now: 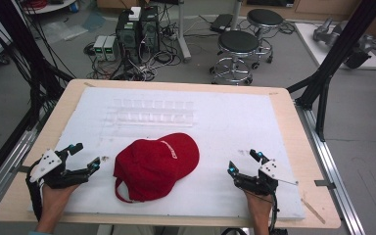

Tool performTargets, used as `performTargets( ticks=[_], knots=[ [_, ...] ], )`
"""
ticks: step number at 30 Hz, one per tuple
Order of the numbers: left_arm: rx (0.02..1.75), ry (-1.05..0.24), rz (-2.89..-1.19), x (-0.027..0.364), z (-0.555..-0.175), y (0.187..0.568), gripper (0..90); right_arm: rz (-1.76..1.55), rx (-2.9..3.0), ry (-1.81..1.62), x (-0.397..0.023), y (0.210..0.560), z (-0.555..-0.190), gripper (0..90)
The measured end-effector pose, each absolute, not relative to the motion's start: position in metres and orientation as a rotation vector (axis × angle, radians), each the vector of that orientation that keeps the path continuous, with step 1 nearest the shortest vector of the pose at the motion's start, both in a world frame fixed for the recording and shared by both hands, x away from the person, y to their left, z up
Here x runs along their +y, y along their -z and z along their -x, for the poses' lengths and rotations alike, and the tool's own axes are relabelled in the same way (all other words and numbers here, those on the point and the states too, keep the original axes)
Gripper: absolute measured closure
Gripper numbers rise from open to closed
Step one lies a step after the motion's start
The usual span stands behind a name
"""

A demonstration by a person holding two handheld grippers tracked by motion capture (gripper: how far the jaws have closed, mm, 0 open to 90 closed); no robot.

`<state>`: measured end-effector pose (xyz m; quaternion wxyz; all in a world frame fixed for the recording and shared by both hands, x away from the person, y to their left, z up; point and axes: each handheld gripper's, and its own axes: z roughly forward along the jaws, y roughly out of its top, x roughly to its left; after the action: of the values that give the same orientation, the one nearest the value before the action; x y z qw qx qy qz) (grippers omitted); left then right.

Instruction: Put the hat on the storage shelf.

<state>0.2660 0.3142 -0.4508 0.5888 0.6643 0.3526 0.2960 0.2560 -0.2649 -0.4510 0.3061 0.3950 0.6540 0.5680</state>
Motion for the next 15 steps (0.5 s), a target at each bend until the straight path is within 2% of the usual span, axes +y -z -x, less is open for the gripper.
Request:
performTargets(
  ticks=[15],
  knots=[
    [0.826, -0.687, -1.563, 0.3140, -0.2672, 0.4503, 14.5, -1.051, 1.740, -1.508, -0.2650, 0.4509, -0.2562, 10.3]
  ],
)
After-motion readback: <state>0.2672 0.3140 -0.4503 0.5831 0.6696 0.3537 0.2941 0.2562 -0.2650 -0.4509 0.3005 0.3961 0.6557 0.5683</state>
